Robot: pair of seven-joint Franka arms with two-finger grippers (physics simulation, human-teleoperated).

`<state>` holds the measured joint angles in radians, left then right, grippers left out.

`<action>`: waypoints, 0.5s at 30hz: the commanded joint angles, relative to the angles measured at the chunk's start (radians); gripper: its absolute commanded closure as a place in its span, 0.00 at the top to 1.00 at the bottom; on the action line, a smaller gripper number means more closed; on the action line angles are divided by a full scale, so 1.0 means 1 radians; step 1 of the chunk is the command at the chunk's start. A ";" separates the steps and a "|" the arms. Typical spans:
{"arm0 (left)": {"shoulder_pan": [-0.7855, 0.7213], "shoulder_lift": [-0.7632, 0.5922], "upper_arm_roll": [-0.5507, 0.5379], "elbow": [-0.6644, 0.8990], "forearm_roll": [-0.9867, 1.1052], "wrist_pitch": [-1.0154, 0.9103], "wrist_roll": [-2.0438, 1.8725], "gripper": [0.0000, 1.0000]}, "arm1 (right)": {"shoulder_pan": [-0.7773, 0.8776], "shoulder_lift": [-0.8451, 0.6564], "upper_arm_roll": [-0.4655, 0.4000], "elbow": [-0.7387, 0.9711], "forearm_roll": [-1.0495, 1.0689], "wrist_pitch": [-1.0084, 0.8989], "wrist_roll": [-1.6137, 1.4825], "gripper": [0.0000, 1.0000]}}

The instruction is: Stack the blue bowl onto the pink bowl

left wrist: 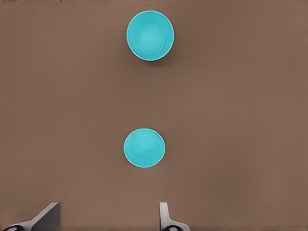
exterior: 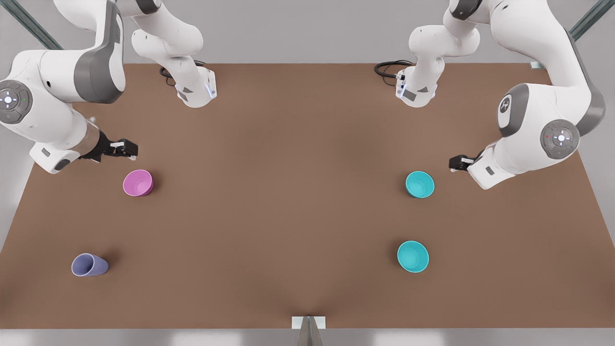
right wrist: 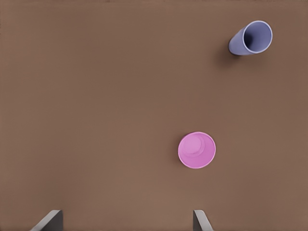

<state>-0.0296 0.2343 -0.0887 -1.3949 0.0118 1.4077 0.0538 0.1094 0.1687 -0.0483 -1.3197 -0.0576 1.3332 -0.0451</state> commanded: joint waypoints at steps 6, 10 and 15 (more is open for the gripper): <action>0.000 -0.003 0.000 0.002 0.000 -0.018 0.009 1.00 | -0.186 0.186 -0.004 -0.053 -0.004 0.069 -0.237 1.00; -0.001 -0.001 0.000 0.000 0.000 -0.029 0.008 1.00 | -0.283 0.265 -0.004 -0.182 0.016 0.313 -0.239 1.00; -0.001 -0.001 0.000 0.000 0.000 -0.029 0.008 1.00 | -0.361 0.287 -0.002 -0.377 0.058 0.581 -0.239 1.00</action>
<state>-0.0307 0.2345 -0.0887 -1.3948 0.0118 1.3835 0.0583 -0.2418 0.4549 -0.0506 -1.6726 -0.0216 1.6824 -0.1704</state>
